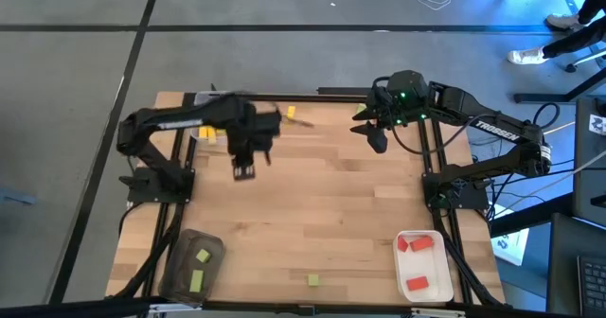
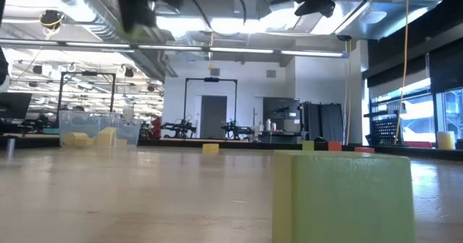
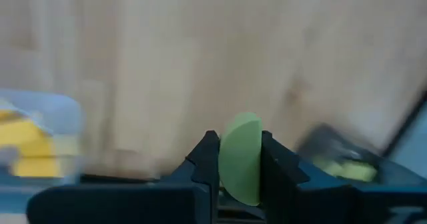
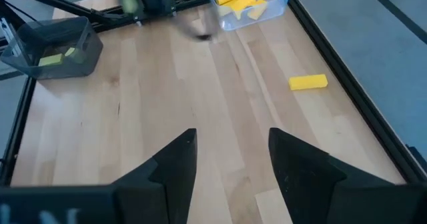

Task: Sort & place blocks by color
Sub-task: Put the green block into the black bin

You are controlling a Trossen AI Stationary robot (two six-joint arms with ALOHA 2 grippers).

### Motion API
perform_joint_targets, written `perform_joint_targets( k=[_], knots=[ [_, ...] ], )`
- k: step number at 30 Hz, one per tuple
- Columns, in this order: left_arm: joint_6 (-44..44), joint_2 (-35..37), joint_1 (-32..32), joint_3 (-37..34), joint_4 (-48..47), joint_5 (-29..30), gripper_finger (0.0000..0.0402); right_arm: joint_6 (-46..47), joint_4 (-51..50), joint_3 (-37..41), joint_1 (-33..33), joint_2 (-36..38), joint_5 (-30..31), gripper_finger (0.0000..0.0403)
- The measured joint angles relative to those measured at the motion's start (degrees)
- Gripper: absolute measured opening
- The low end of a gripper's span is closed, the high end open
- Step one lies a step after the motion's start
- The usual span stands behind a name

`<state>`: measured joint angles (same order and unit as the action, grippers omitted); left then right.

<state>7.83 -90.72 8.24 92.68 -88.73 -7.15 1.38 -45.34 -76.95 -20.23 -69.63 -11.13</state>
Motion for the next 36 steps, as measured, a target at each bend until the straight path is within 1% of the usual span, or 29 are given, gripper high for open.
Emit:
perform_joint_targets(
  k=[5, 8, 12, 15, 17, 19, 22, 26, 30, 32, 36],
  knots=[
    [14.1, 2.3, -10.9, 0.0, -0.3, -8.5, 0.0059, -1.7, 0.0, 0.0, 0.0, 0.0, 0.0, 0.0185],
    [24.1, 2.9, -17.9, 0.0, -0.3, -11.8, 0.0059, -1.7, 0.0, 0.0, 0.0, 0.0, 0.0, 0.0185],
    [36.2, 2.8, -27.9, 0.0, -0.3, -13.4, 0.0059, -1.6, 0.0, 0.0, 0.0, 0.0, 0.0, 0.0185],
    [45.2, 2.4, -34.7, 0.0, 0.0, -13.3, 0.0059, -1.6, 0.0, 0.0, 0.0, 0.0, -0.1, 0.0185],
    [50.8, 1.6, -38.6, -0.1, 0.6, -13.2, 0.0059, -1.5, 0.0, 0.0, 0.0, 0.0, -1.2, 0.0185],
    [56.4, 1.5, -42.4, -1.3, 2.8, -13.3, 0.0059, -1.5, 0.1, 0.0, 0.0, 0.0, -2.9, 0.0185],
    [64.0, 1.5, -47.4, -5.2, 9.0, -13.4, 0.0059, -1.5, 0.1, 0.0, 0.0, 0.0, -4.5, 0.0185],
    [71.4, 1.5, -52.6, -12.0, 18.7, -13.9, 0.0059, -0.2, 0.2, 0.0, 0.0, 0.0, -4.5, 0.0185],
    [74.5, 1.4, -55.0, -18.5, 28.7, -13.2, 0.0059, 0.0, 0.2, 0.0, 0.0, 0.0, -4.6, 0.0185],
    [74.7, 1.4, -55.3, -21.2, 30.9, -12.8, 0.0059, 0.0, 0.2, 0.0, 0.0, 0.0, -4.6, 0.0185],
    [74.7, 1.4, -55.7, -25.0, 31.9, -12.7, 0.0064, 0.1, 0.2, 0.0, 0.0, 0.0, -5.5, 0.0185]
  ],
)
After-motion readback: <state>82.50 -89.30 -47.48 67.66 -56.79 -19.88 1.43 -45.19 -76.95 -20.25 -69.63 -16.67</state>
